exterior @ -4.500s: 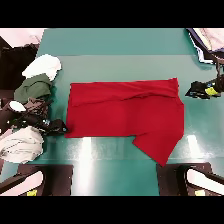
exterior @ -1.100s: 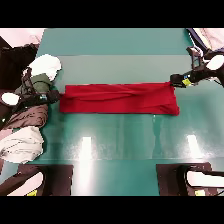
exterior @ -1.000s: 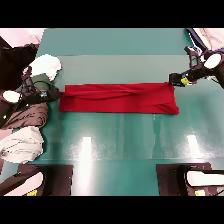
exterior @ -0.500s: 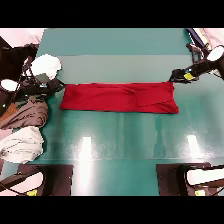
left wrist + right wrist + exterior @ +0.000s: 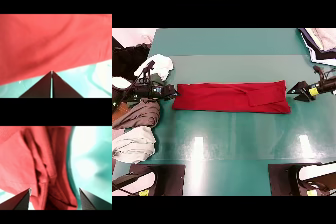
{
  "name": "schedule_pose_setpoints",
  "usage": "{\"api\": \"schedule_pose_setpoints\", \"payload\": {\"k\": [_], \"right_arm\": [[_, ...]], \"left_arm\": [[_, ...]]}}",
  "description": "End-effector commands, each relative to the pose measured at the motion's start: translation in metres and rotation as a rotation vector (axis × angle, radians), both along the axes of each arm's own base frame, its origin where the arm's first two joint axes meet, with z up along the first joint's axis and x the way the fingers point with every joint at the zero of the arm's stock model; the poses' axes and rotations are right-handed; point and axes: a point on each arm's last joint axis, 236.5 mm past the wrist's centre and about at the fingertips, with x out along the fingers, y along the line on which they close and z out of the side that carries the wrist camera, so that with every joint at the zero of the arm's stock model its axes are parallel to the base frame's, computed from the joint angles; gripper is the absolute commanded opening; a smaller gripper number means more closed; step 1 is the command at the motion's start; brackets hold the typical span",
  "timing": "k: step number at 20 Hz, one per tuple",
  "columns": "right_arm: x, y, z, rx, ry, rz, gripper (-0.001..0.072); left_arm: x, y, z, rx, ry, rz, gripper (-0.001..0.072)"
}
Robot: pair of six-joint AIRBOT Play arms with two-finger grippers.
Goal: Fold the shirts.
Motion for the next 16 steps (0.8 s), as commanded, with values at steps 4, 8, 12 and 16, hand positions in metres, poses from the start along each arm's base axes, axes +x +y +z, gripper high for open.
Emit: {"api": "schedule_pose_setpoints", "payload": {"k": [4,8,12,16], "right_arm": [[0.001,0.02,-0.028,0.12,-0.002,0.044,0.0672],[0.008,0.05,-0.034,0.191,-0.007,0.086,0.0658],[0.019,0.062,-0.04,0.153,-0.035,0.095,0.0329],[0.029,0.057,-0.028,0.107,-0.119,0.109,0.0018]], "left_arm": [[-0.017,-0.009,-0.002,-0.03,0.066,-0.04,0.0023],[-0.016,-0.011,0.0,-0.045,0.066,-0.035,0.0023],[-0.019,-0.023,0.001,-0.049,0.069,-0.059,0.0023],[-0.019,-0.065,0.003,-0.035,0.021,-0.12,0.0022]]}}
